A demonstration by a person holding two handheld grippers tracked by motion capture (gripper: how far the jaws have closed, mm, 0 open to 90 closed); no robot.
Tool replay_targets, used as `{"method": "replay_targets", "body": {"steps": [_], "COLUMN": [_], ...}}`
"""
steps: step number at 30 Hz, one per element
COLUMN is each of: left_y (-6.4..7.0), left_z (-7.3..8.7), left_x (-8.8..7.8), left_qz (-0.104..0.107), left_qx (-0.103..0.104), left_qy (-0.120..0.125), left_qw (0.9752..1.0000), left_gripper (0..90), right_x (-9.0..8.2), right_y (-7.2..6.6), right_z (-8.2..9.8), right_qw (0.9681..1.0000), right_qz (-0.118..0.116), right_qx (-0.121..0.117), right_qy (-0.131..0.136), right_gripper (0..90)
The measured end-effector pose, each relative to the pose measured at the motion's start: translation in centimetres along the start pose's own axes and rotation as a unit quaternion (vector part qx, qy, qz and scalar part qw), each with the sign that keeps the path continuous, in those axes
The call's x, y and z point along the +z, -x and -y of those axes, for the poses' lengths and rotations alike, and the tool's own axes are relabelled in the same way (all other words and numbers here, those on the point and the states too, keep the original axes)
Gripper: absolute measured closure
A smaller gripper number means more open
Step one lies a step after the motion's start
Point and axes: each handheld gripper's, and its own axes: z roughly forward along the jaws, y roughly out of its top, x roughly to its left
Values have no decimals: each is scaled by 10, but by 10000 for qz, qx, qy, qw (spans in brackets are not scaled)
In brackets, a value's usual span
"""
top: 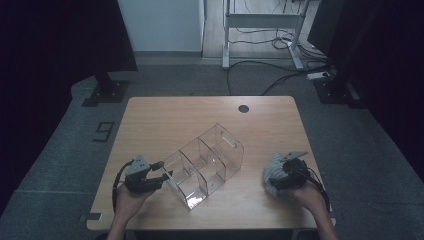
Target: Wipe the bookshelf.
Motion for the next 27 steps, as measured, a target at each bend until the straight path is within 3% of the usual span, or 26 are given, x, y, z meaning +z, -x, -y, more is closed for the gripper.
{"method": "replay_targets", "body": {"steps": [3, 4, 10, 15, 17, 22, 27], "left_y": [0, 0, 0, 0, 1, 1, 3], "left_z": [0, 0, 0, 1, 1, 1, 1], "left_x": [0, 0, 0, 0, 0, 0, -1], "left_qz": [6, 5, 2, -4, -1, -2, -14], "left_qx": [-9, -12, -24, -28, -33, -34, -34], "left_qy": [9, 9, 15, 16, 20, 11, -1], "left_qw": [10000, 10000, 10000, 10000, 10000, 10000, 10000], "left_gripper": [448, 448, 448, 448, 448, 448, 448], "right_x": [4, 6, 14, 12, 11, 7, 1], "right_y": [1, 1, -5, -9, -8, -4, -4], "right_z": [3, 4, 6, 3, 3, 4, 3], "right_qw": [9999, 9996, 9983, 9978, 9975, 9973, 9985], "right_qz": [-72, -220, -337, -330, -381, -460, -296], "right_qx": [12, -19, -133, 23, 101, 256, 206], "right_qy": [-78, -175, -454, -579, -593, -507, -411], "right_gripper": [70, 102, 160, 306, 388, 497, 514]}}
